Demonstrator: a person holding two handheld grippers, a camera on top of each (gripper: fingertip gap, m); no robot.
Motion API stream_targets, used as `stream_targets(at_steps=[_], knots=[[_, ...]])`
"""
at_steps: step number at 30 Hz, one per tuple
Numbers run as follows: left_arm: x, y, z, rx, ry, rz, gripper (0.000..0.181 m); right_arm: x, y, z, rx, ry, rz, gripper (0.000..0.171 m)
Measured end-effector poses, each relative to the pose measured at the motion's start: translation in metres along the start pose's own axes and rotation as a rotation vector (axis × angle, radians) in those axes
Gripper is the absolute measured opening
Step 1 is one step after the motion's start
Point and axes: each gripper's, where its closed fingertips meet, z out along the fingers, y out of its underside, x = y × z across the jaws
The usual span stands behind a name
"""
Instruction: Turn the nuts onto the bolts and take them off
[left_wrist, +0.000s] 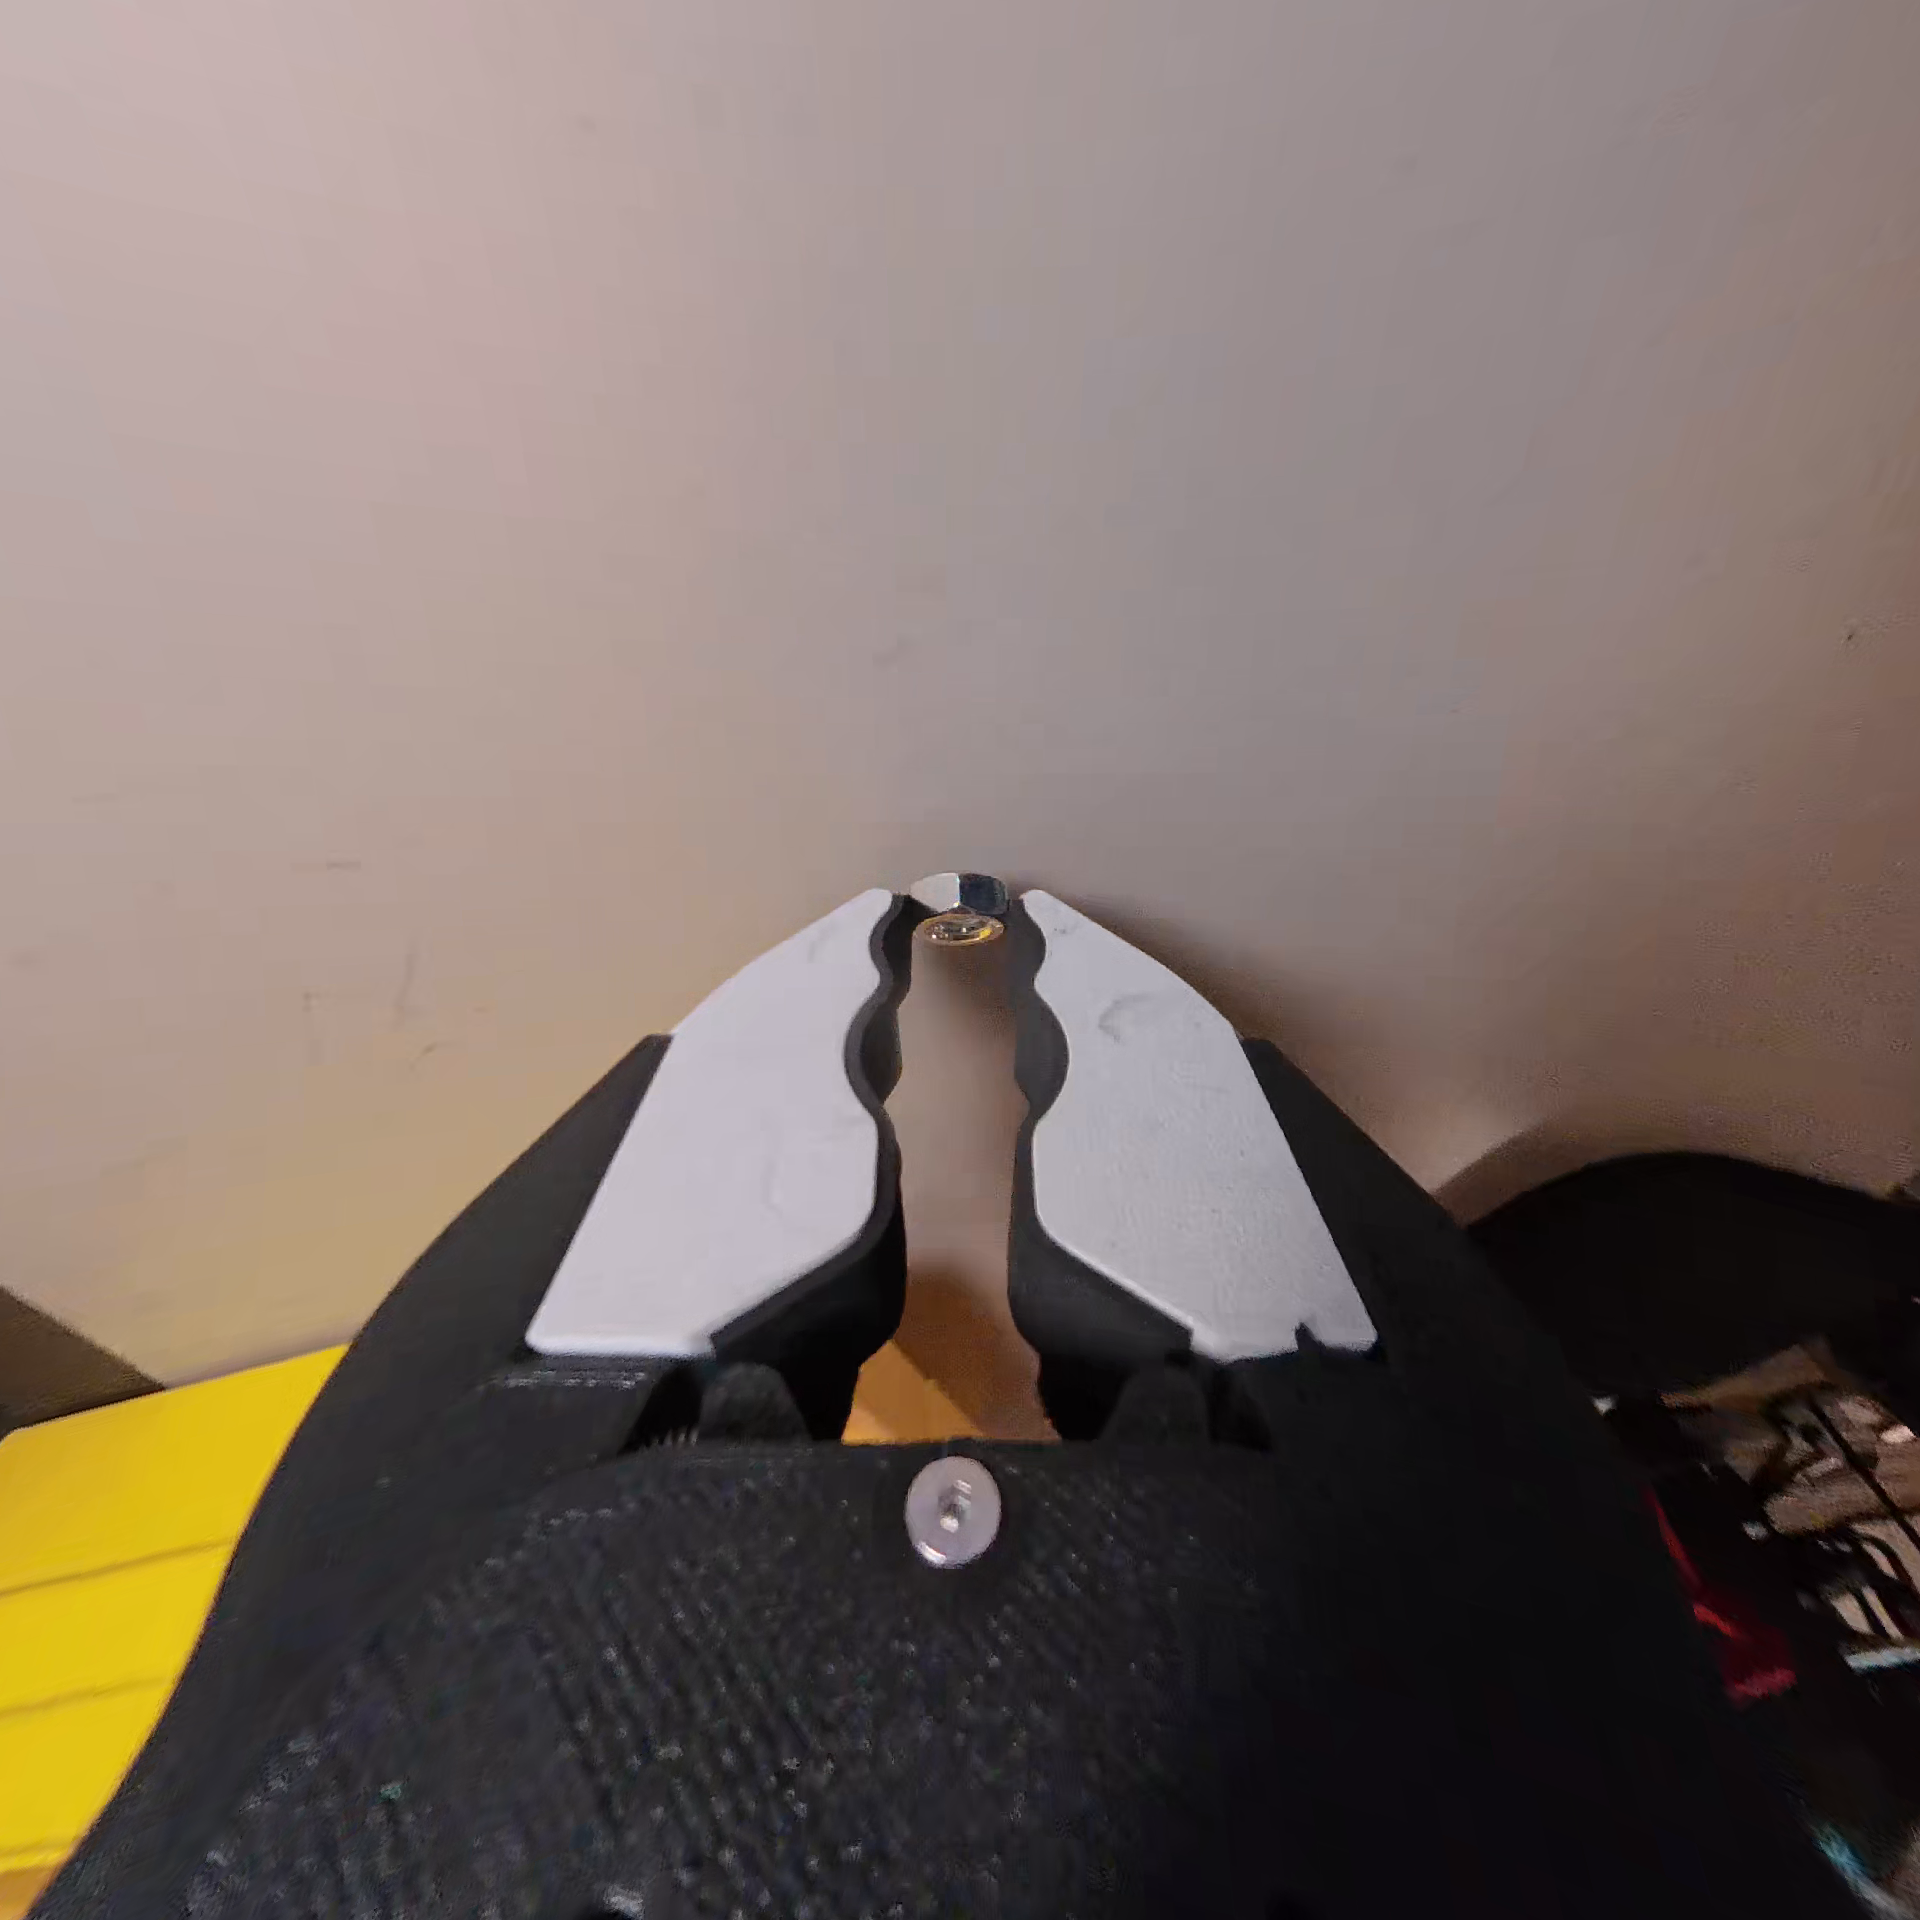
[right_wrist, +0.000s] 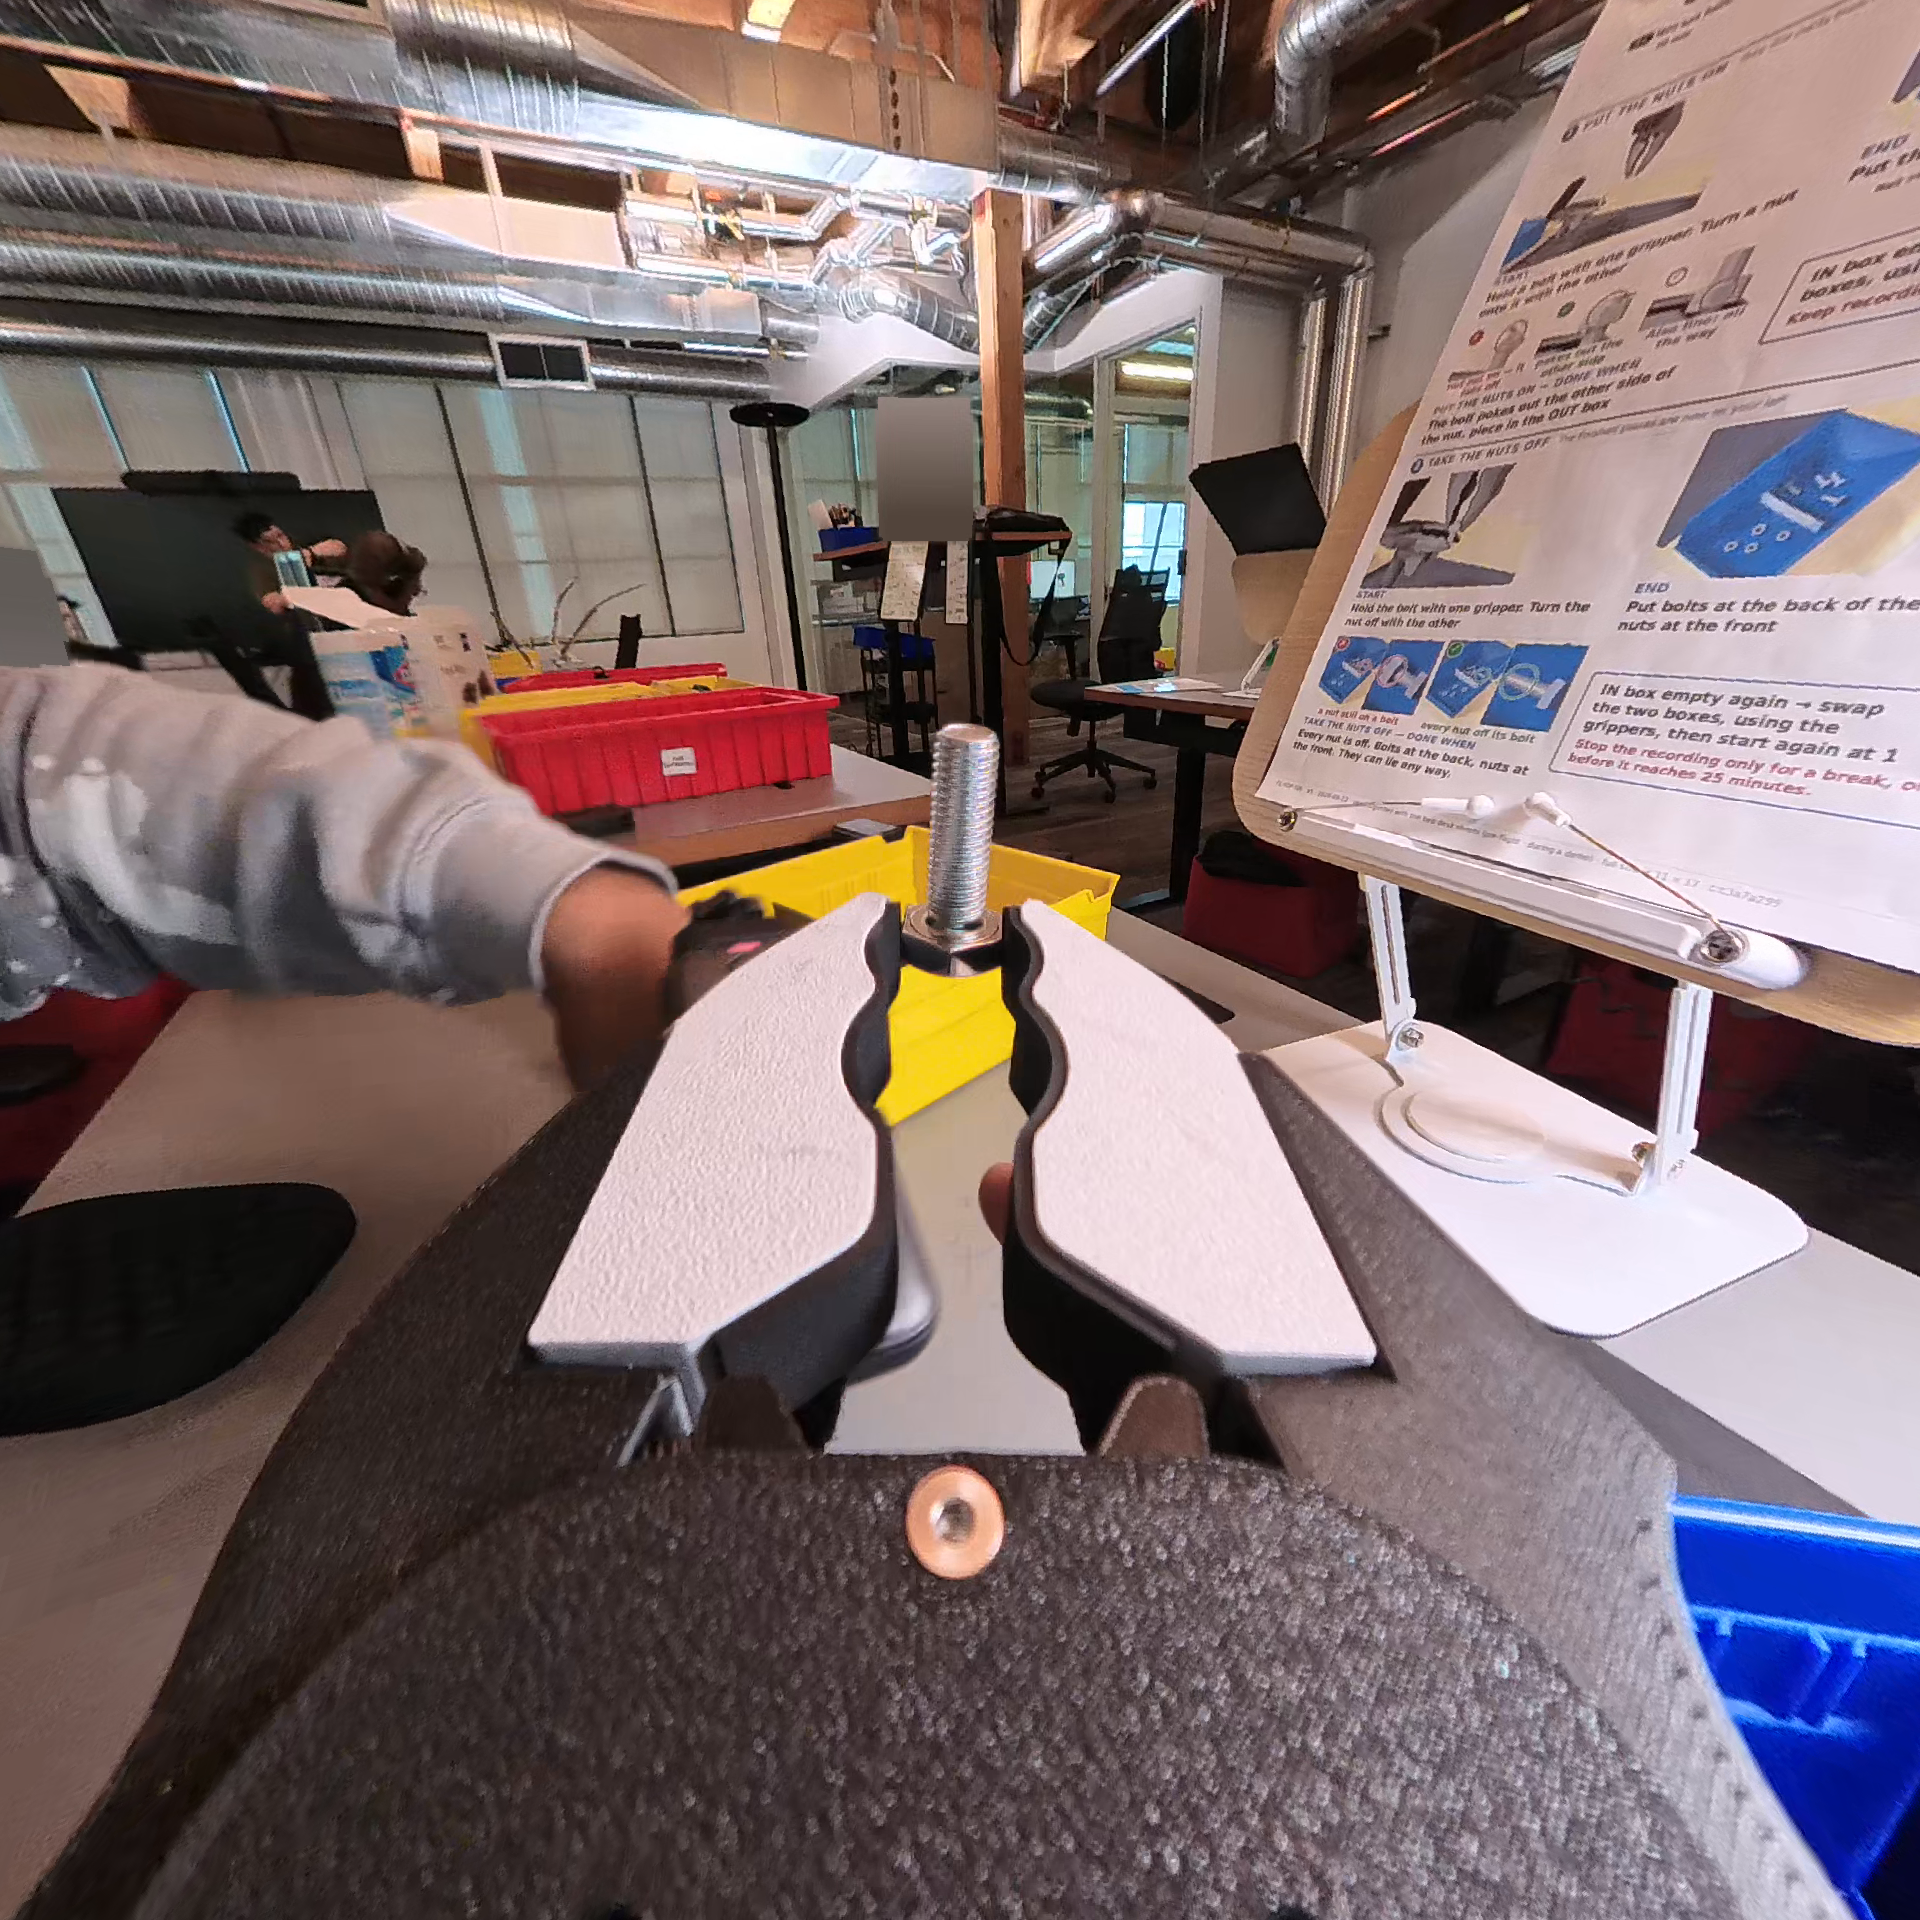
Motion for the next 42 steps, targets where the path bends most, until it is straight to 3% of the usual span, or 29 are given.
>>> stream_targets(at_steps=[6, 18, 23, 28, 31, 36, 42], knots=[[0.041, -0.017, 0.009, 0.201, -0.047, -0.005, 0.018, 0.000, -0.010, -0.004, 0.024, 0.005, -0.007, 0.018], [0.062, -0.020, 0.009, 0.697, -0.054, -0.141, 0.030, -0.007, -0.009, -0.001, 0.026, -0.014, 0.000, 0.018], [0.059, -0.019, 0.009, 0.761, -0.103, -0.156, 0.026, -0.008, -0.005, 0.001, 0.028, -0.028, 0.013, 0.018], [0.054, -0.018, 0.007, 0.709, -0.168, -0.131, 0.018, -0.011, -0.001, 0.003, 0.019, -0.041, 0.016, 0.018], [0.055, -0.019, -0.026, 0.799, -0.113, -0.147, 0.018, -0.017, 0.003, 0.005, 0.002, -0.071, 0.010, 0.019], [0.041, 0.001, -0.121, 0.894, -0.121, -0.164, 0.018, -0.031, 0.016, 0.013, -0.054, -0.136, -0.006, 0.018], [0.038, 0.011, -0.204, 0.846, -0.110, -0.130, 0.018, -0.070, 0.050, 0.035, -0.160, -0.257, -0.020, 0.018]])
